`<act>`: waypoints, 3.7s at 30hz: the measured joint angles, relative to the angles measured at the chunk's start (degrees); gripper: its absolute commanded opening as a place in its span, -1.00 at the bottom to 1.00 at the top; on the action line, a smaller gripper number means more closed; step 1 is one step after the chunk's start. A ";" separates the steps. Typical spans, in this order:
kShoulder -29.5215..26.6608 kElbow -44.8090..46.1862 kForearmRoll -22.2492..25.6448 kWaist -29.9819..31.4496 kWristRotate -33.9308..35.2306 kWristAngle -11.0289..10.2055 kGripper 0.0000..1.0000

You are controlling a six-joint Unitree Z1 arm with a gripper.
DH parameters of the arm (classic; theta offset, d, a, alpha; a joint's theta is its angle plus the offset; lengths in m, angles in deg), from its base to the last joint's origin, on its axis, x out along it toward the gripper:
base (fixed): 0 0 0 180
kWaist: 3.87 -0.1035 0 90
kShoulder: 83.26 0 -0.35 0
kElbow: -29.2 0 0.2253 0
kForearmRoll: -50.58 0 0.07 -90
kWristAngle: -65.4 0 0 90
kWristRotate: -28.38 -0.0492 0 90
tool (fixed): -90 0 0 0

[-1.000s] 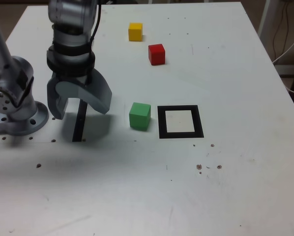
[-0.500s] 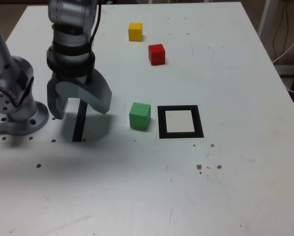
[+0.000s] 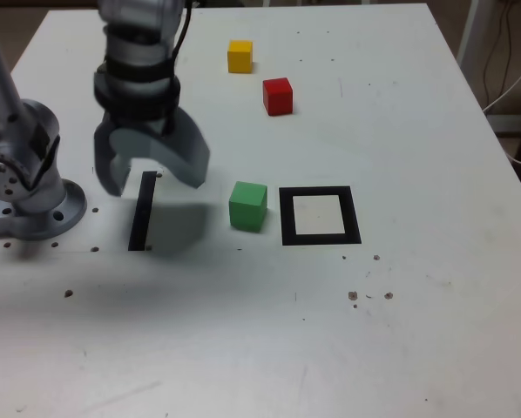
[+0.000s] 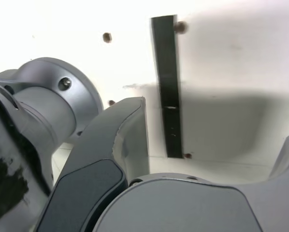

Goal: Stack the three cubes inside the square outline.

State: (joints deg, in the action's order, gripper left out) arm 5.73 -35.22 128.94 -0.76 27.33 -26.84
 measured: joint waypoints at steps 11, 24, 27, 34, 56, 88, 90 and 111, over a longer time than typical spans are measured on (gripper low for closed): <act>3.97 -10.49 5.56 -5.36 -5.09 -1.17 0.99; 10.83 -20.70 8.33 -14.33 -11.26 -3.37 0.99; 12.53 -22.50 8.56 -16.33 -12.54 -3.64 0.99; 15.30 -26.28 9.02 -19.86 -14.97 -4.30 0.99; 29.96 -46.76 15.21 -34.17 -24.95 -5.24 0.99; 41.76 -55.19 17.16 -38.03 -26.63 -3.77 0.75; 42.03 -55.37 17.16 -38.02 -26.63 -3.67 0.65; 42.41 -55.69 16.67 -37.44 -25.10 -4.29 -0.26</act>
State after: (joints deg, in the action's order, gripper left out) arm 48.14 -90.91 145.61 -38.20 2.23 -31.13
